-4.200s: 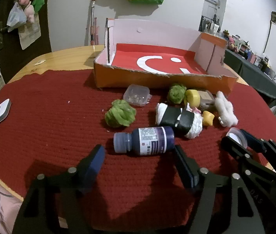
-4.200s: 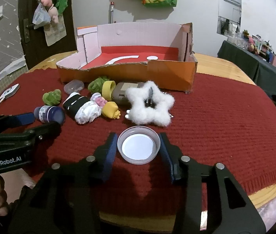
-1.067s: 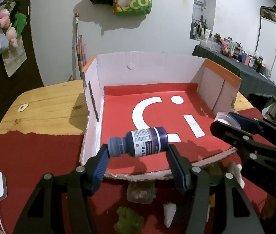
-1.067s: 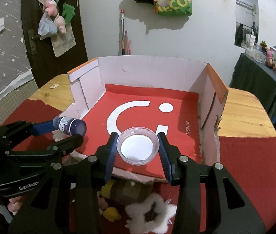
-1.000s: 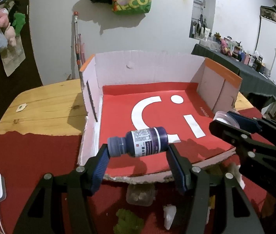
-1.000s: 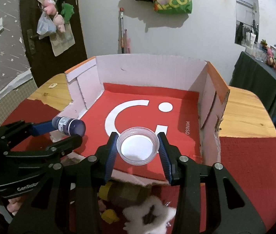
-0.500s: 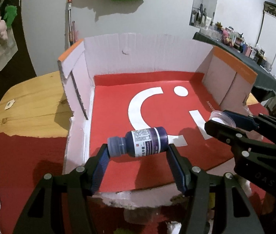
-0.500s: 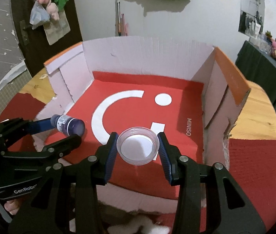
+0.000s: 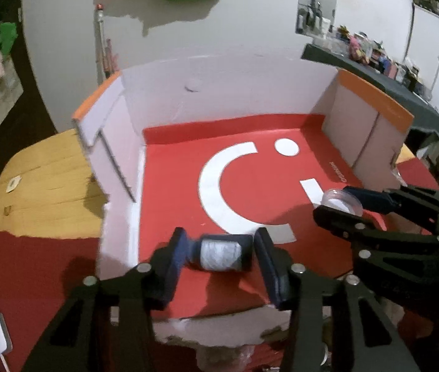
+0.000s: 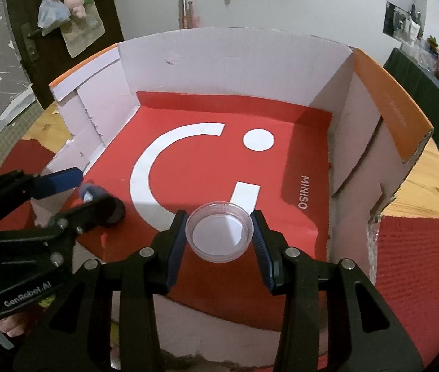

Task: Organize objects
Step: 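Carry the blue bottle and clear lid into the red-lined box with both grippers, then release the blue bottle with the left gripper while the right releases the clear lid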

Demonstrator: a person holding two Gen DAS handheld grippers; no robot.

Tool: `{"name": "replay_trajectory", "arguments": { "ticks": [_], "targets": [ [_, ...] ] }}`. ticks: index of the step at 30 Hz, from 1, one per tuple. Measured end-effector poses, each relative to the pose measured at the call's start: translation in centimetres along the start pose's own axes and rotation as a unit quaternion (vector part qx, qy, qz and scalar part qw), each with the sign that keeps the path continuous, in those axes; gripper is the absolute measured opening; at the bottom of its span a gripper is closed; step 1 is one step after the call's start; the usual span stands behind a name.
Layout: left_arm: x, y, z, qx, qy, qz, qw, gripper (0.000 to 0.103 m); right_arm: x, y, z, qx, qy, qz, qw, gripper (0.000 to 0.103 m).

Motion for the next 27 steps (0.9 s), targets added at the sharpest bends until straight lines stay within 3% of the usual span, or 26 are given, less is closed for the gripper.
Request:
{"name": "replay_trajectory", "arguments": {
  "ticks": [8, 27],
  "targets": [
    [-2.2, 0.8, 0.2, 0.020, 0.039, 0.038, 0.9983, 0.048, -0.9, -0.2, 0.3, 0.005, 0.017, -0.001, 1.000, 0.039],
    [-2.2, 0.8, 0.3, 0.013, 0.027, 0.021, 0.9993, 0.044, -1.3, 0.2, 0.2, 0.020, 0.019, 0.013, 1.000, 0.040]
  ]
}}
Point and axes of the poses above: each gripper's, at about its wrist camera, not at the fingertips, and x roughly against the way its jaws point, y to its left, z to its underside, the point moved 1 cm from there along -x, roughly the way its jaws point, and after that the axes turned 6 degrees about y, right-handed, at the moved point
